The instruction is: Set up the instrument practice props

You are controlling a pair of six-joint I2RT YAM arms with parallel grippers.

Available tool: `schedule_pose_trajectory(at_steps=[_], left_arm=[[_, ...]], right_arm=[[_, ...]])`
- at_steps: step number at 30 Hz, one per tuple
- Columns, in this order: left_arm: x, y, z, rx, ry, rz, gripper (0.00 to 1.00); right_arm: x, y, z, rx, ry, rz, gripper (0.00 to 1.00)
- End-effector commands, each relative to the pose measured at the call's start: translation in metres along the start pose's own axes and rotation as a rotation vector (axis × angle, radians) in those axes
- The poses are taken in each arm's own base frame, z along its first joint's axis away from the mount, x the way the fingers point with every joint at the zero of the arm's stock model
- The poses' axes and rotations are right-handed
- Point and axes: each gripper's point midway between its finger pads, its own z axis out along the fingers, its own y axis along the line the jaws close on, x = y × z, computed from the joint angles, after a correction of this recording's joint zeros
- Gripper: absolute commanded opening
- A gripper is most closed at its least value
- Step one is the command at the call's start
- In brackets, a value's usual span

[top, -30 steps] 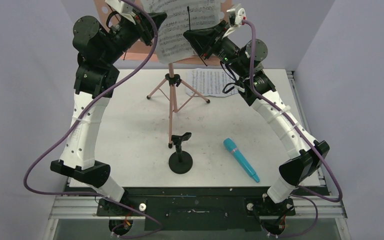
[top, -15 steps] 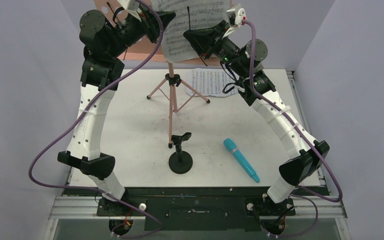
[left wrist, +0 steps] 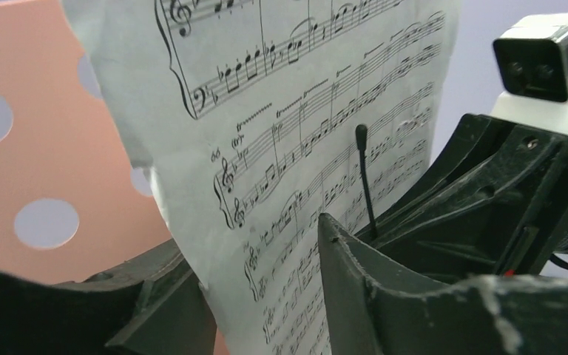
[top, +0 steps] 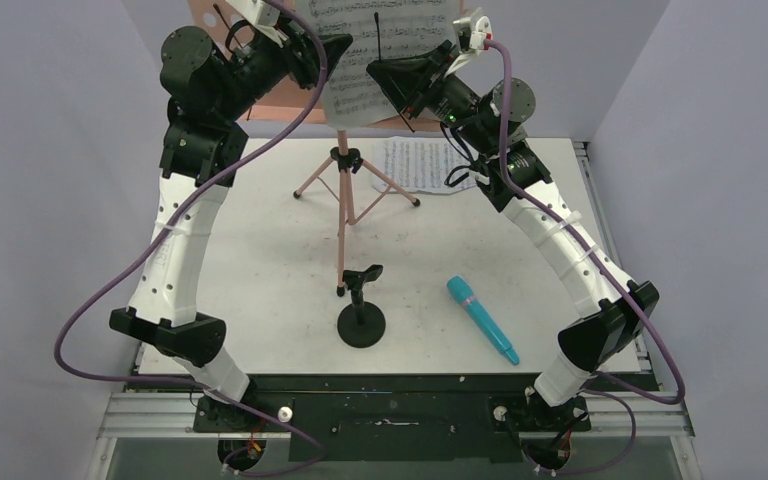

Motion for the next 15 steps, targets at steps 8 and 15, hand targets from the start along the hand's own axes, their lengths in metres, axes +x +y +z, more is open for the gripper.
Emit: schedule_pose_trajectory(at_steps=[8, 15], left_arm=[[-0.023, 0.011, -0.035, -0.146, -0.045, 0.059, 0.52], [-0.014, 0.007, -0.044, -0.146, -0.036, 0.031, 0.53]], right_arm=[[-0.057, 0.030, -0.011, -0.068, -0.126, -0.048, 0.05], [-0.055, 0.029, -0.011, -0.067, -0.123, -0.043, 0.05]])
